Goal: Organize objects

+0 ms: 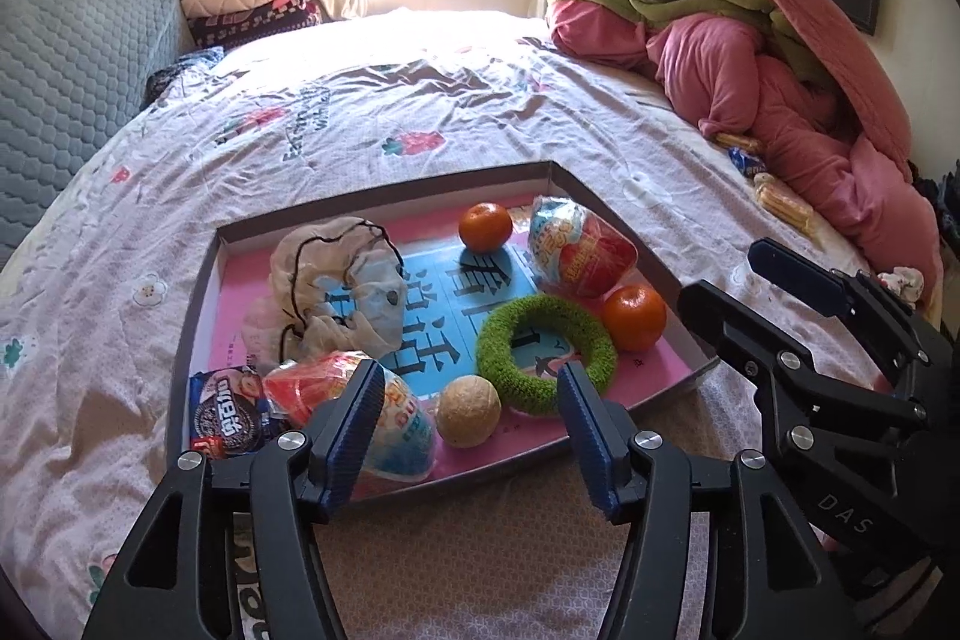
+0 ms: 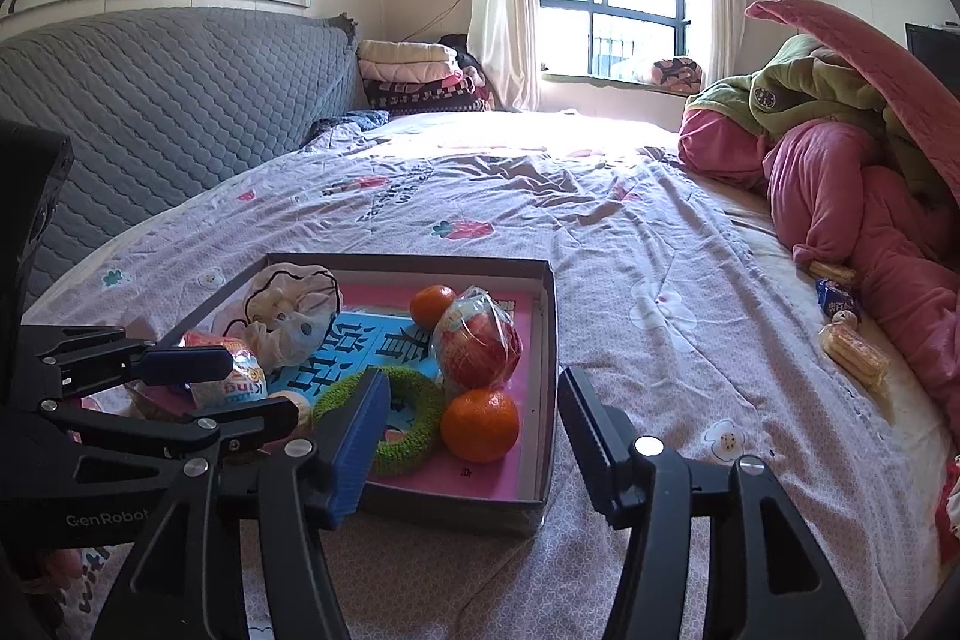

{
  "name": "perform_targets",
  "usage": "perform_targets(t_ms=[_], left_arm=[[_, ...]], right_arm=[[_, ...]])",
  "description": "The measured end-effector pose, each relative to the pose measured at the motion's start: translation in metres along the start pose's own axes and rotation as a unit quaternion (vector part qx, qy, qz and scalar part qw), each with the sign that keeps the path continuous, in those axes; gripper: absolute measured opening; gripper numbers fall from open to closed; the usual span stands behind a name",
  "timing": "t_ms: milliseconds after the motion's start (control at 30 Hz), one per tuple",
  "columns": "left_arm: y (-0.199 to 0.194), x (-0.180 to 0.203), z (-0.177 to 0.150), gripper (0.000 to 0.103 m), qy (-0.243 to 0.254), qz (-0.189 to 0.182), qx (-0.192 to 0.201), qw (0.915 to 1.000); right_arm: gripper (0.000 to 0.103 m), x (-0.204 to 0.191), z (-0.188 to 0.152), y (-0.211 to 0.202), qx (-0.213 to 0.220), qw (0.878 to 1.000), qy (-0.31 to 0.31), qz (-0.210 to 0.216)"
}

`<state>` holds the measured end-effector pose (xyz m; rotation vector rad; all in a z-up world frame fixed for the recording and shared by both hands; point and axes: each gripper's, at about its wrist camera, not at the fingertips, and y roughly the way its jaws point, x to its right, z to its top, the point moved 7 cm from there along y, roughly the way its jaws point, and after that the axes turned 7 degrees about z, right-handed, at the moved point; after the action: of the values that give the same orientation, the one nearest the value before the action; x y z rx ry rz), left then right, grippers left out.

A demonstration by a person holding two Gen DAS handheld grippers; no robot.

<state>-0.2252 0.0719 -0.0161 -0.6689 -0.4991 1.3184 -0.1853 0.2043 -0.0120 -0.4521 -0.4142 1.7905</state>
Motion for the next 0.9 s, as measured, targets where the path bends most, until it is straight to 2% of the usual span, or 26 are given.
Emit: perform_targets(t_ms=[100, 267, 400, 500, 667, 800, 900], left_arm=[[-0.013, -0.016, 0.007, 0.072, -0.013, 0.03, 0.036, 0.9988], [-0.033, -0.045, 0.011, 0.075, -0.032, 0.075, 0.072, 0.9941], [-0.049, -0.056, 0.011, 0.077, -0.041, 0.083, 0.092, 0.9914], [-0.052, -0.066, 0.006, 0.077, -0.061, 0.083, 0.089, 0.9907], [-0.047, -0.073, -0.012, 0.078, -0.072, 0.099, 0.07, 0.99], [-0.044, -0.073, -0.026, 0.078, -0.075, 0.107, 0.054, 0.99], [-0.045, -0.073, -0.035, 0.078, -0.083, 0.099, 0.047, 0.9904]], right_arm=[[0.064, -0.004, 0.006, -0.009, 0.023, 1.0, 0.015, 0.012], [0.07, -0.019, 0.012, -0.018, 0.042, 0.998, 0.018, 0.035], [0.071, -0.031, 0.011, -0.019, 0.039, 0.999, 0.005, 0.032], [0.071, -0.038, 0.011, -0.021, 0.042, 0.999, 0.007, 0.03], [0.081, -0.042, 0.001, -0.015, 0.023, 1.0, 0.01, 0.006], [0.082, -0.046, -0.01, -0.013, 0.011, 0.999, 0.024, 0.02], [0.085, -0.052, -0.015, -0.014, 0.008, 1.0, 0.013, 0.017]])
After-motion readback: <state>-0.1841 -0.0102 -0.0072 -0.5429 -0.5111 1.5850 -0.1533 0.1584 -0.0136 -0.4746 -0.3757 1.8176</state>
